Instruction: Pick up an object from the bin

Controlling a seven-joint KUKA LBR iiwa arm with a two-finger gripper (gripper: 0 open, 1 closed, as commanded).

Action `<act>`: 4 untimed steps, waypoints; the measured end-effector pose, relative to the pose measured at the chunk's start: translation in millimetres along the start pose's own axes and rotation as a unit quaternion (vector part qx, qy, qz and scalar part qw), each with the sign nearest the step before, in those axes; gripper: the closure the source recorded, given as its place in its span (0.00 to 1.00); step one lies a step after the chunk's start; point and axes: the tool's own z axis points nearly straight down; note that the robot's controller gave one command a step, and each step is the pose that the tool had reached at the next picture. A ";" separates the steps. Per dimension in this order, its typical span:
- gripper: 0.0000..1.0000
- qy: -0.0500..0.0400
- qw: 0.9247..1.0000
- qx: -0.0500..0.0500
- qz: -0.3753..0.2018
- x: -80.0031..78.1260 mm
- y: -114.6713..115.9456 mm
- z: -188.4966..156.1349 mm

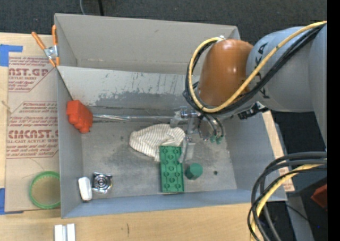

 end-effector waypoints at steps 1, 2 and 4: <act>0.00 -0.004 1.000 0.000 0.000 -1.8 0.0 -4.5; 0.00 -0.007 1.000 0.000 0.017 0.7 8.4 16.3; 1.00 -0.008 0.994 -0.001 0.106 0.1 60.7 57.7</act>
Offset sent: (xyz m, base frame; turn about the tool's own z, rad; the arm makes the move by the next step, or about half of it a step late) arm -0.0119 0.0256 -0.0589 0.0823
